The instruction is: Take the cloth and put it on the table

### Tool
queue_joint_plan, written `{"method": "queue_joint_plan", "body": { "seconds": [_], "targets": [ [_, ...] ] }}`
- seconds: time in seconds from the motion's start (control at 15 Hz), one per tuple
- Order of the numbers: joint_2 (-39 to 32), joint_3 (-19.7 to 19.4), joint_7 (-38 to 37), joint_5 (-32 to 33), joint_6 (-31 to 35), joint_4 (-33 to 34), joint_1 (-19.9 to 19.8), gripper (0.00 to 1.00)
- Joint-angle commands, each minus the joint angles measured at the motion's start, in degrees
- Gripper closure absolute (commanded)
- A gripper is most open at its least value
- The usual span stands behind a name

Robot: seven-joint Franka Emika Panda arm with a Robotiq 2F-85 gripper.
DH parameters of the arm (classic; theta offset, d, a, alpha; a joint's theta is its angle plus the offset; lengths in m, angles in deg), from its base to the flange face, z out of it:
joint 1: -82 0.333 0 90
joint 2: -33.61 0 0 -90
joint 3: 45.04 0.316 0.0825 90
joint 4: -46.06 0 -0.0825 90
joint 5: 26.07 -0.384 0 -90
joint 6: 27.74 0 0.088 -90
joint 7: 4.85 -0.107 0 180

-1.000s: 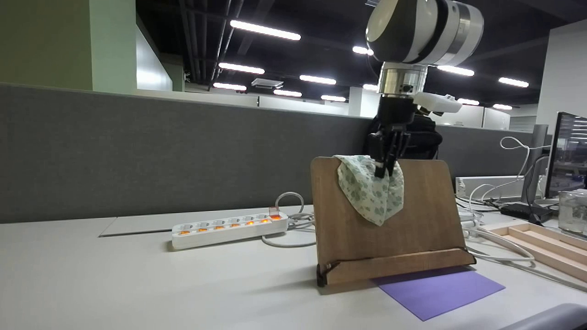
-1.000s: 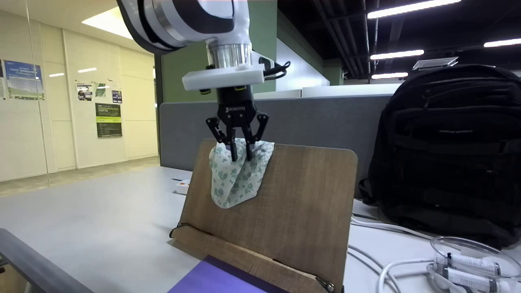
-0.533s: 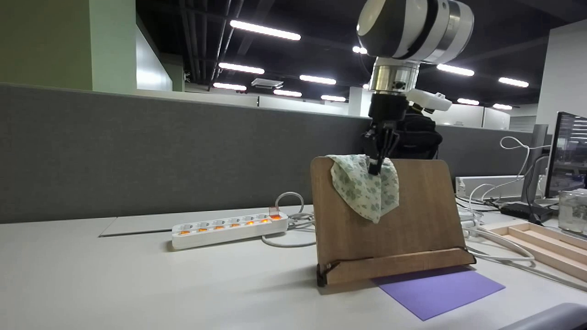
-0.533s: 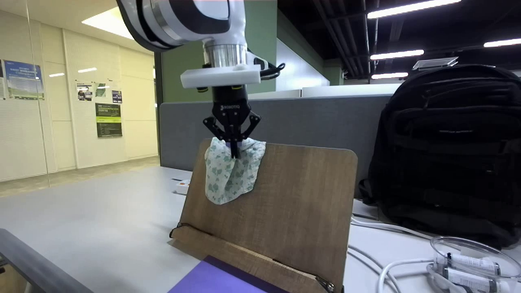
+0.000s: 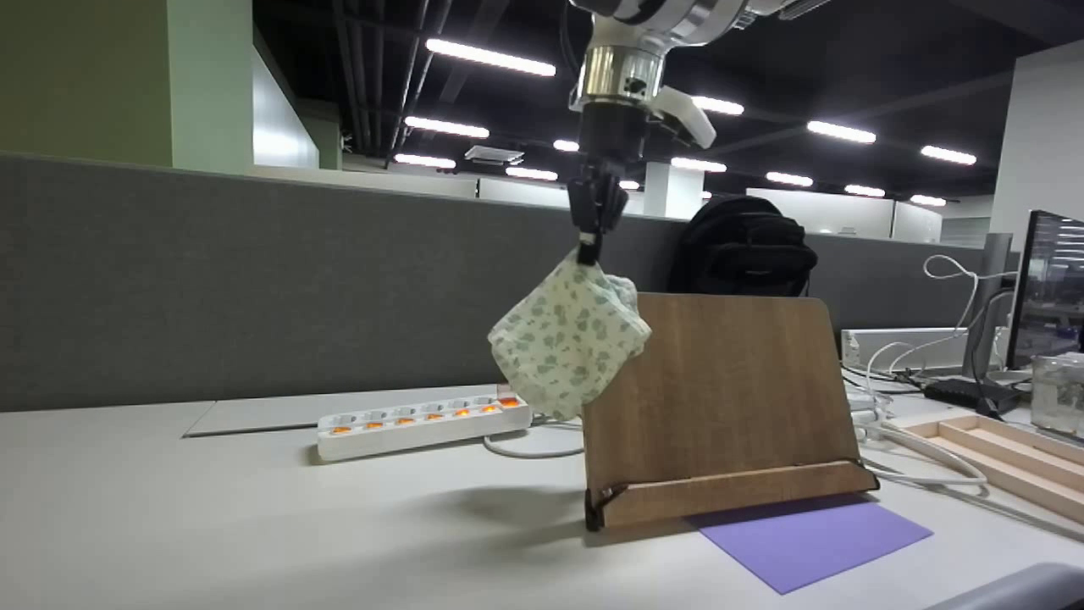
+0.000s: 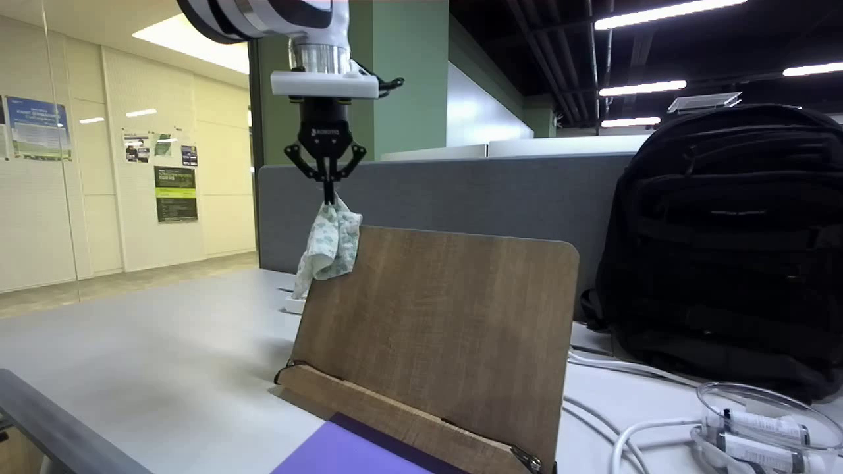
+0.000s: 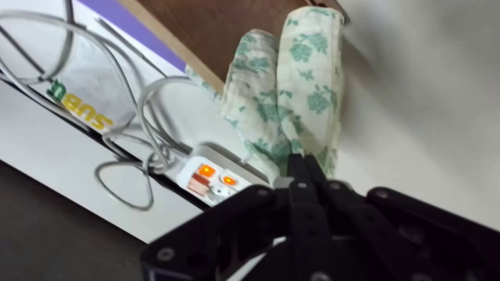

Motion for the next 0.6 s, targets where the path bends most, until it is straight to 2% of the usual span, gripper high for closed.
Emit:
{"method": "queue_joint_plan", "body": {
  "seconds": [0.0, 0.2, 0.53],
  "targets": [
    [-4.5, 2.4, 5.3, -2.6, -5.2, 8.0, 2.0, 1.0],
    [-9.0, 4.7, 8.1, -5.1, -6.8, 9.9, 2.8, 1.0],
    [-18.4, 8.1, 4.8, -2.1, -5.8, 10.7, 3.2, 1.0]
  ]
}}
